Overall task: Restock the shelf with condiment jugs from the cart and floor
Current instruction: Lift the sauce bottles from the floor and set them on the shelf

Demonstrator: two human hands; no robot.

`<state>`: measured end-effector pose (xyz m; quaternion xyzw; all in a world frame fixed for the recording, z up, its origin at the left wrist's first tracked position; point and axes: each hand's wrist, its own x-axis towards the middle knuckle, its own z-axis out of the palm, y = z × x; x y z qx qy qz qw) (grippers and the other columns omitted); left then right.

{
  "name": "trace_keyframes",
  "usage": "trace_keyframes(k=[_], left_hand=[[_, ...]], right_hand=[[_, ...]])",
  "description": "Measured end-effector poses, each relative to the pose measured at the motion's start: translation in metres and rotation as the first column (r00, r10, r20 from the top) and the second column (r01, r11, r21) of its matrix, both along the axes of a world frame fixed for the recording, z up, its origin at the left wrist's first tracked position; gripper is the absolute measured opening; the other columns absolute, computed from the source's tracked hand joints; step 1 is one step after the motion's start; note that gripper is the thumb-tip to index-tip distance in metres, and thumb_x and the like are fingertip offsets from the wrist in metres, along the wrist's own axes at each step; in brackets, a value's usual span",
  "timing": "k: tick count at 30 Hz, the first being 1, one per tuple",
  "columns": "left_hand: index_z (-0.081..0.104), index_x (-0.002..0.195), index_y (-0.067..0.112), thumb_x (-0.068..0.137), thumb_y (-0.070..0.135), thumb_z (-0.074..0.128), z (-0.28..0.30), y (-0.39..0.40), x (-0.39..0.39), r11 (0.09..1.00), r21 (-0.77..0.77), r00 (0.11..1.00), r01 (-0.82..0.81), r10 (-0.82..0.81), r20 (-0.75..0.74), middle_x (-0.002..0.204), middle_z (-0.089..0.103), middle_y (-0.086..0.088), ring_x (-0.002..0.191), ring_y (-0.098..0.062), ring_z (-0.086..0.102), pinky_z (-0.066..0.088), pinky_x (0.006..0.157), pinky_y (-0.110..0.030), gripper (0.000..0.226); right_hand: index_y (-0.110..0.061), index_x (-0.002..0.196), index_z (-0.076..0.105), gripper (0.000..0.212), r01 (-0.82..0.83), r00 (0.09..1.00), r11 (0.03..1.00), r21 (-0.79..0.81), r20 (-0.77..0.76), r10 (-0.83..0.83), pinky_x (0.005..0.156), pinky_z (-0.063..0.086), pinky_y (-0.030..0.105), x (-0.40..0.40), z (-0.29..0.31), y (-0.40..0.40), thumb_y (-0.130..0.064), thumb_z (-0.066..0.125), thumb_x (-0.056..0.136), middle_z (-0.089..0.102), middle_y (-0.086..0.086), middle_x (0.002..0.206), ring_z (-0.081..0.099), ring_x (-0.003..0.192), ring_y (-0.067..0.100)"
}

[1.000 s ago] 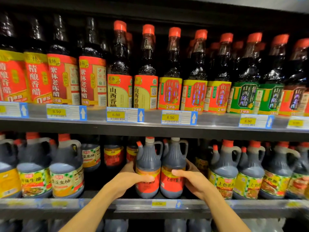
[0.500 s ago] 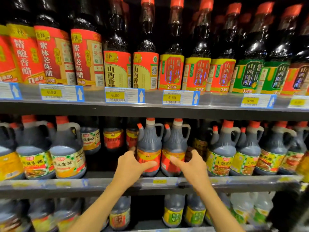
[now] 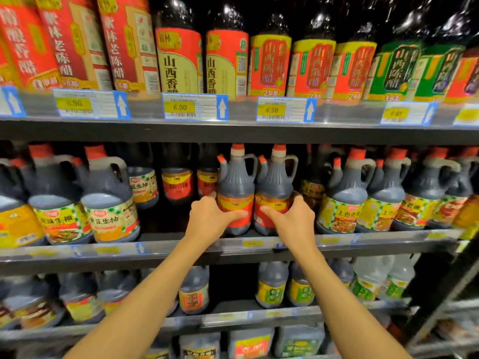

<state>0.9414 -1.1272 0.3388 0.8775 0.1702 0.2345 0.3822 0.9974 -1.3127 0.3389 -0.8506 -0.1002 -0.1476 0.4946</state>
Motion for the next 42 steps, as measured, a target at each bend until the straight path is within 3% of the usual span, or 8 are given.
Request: trace_keyframes(k=[4, 9, 12, 15, 18, 24, 31, 42], left_hand=[[0.065, 0.108, 0.012, 0.059, 0.063, 0.086, -0.001, 0.0, 0.011, 1.0, -0.02, 1.0, 0.018, -0.017, 0.018, 0.103, 0.069, -0.007, 0.097, -0.024, 0.063, 0.046, 0.076, -0.031, 0.074], [0.061, 0.121, 0.015, 0.039, 0.088, 0.067, -0.005, 0.0, 0.034, 0.999, -0.049, 1.0, -0.005, 0.005, -0.003, 0.117, 0.067, -0.01, 0.111, -0.029, 0.063, 0.054, 0.093, -0.042, 0.11], [0.061, 0.124, 0.013, 0.054, 0.073, 0.081, 0.007, -0.007, 0.039, 0.998, -0.064, 0.997, -0.021, 0.015, -0.082, 0.121, 0.065, -0.011, 0.114, -0.033, 0.059, 0.051, 0.094, -0.042, 0.094], [0.062, 0.125, 0.01, 0.066, 0.053, 0.088, 0.01, -0.009, 0.048, 0.995, -0.079, 0.994, -0.056, 0.048, -0.093, 0.122, 0.066, -0.01, 0.117, -0.033, 0.058, 0.05, 0.096, -0.043, 0.077], [0.065, 0.12, 0.011, 0.066, 0.05, 0.088, 0.009, -0.01, 0.056, 0.995, -0.077, 0.996, -0.067, 0.061, -0.07, 0.117, 0.069, -0.009, 0.112, -0.032, 0.063, 0.053, 0.094, -0.044, 0.071], [0.061, 0.125, 0.013, 0.073, 0.045, 0.085, 0.007, -0.016, 0.069, 0.991, -0.088, 0.994, -0.103, 0.099, -0.05, 0.124, 0.064, -0.01, 0.121, -0.032, 0.053, 0.047, 0.092, -0.04, 0.066], [0.064, 0.12, 0.013, 0.071, 0.051, 0.085, 0.002, -0.018, 0.083, 0.987, -0.112, 0.993, -0.117, 0.118, 0.002, 0.122, 0.065, -0.01, 0.117, -0.032, 0.057, 0.049, 0.093, -0.043, 0.066], [0.067, 0.112, 0.011, 0.073, 0.045, 0.085, -0.002, -0.02, 0.1, 0.985, -0.152, 0.992, -0.08, 0.094, 0.087, 0.115, 0.07, -0.008, 0.112, -0.027, 0.063, 0.049, 0.091, -0.035, 0.054]], right_hand=[[-0.003, 0.135, 0.05, 0.072, -0.017, 1.0, 1.0, -0.001, -0.012, 0.017, 0.086, 0.048, 0.034, 0.01, 0.002, 0.002, -0.035, 0.083, 0.079, 0.065, 0.014, 0.123, 0.06, 0.116, 0.033], [-0.004, 0.141, 0.044, 0.067, -0.004, 0.997, 1.0, -0.025, -0.078, 0.002, 0.076, 0.046, 0.031, 0.029, 0.004, 0.005, -0.011, 0.075, 0.082, 0.065, 0.02, 0.12, 0.062, 0.11, 0.038], [-0.004, 0.135, 0.049, 0.058, 0.012, 0.997, 0.999, -0.048, -0.078, -0.016, 0.074, 0.041, 0.026, 0.04, 0.004, 0.005, -0.006, 0.073, 0.082, 0.066, 0.021, 0.119, 0.063, 0.109, 0.038], [-0.006, 0.129, 0.053, 0.056, 0.009, 0.995, 1.0, -0.022, -0.103, -0.011, 0.087, 0.052, 0.036, 0.049, 0.003, 0.007, -0.013, 0.079, 0.08, 0.067, 0.018, 0.12, 0.063, 0.111, 0.036], [-0.008, 0.131, 0.052, 0.061, 0.001, 0.99, 0.999, -0.052, -0.139, -0.008, 0.096, 0.052, 0.041, 0.059, 0.007, 0.011, -0.023, 0.082, 0.081, 0.065, 0.017, 0.126, 0.062, 0.116, 0.038], [-0.003, 0.131, 0.048, 0.059, 0.012, 0.986, 0.991, -0.136, -0.16, -0.034, 0.096, 0.045, 0.042, 0.073, 0.016, 0.016, -0.033, 0.075, 0.088, 0.061, 0.021, 0.131, 0.057, 0.122, 0.041], [-0.004, 0.133, 0.053, 0.055, 0.02, 0.989, 0.996, -0.092, -0.141, -0.033, 0.099, 0.045, 0.04, 0.087, 0.013, 0.019, -0.031, 0.073, 0.09, 0.061, 0.021, 0.134, 0.056, 0.125, 0.04], [-0.002, 0.128, 0.055, 0.048, -0.035, 0.993, 0.999, 0.024, -0.113, 0.037, 0.098, 0.047, 0.038, 0.107, 0.004, 0.025, -0.029, 0.072, 0.092, 0.063, 0.019, 0.131, 0.059, 0.122, 0.038]])
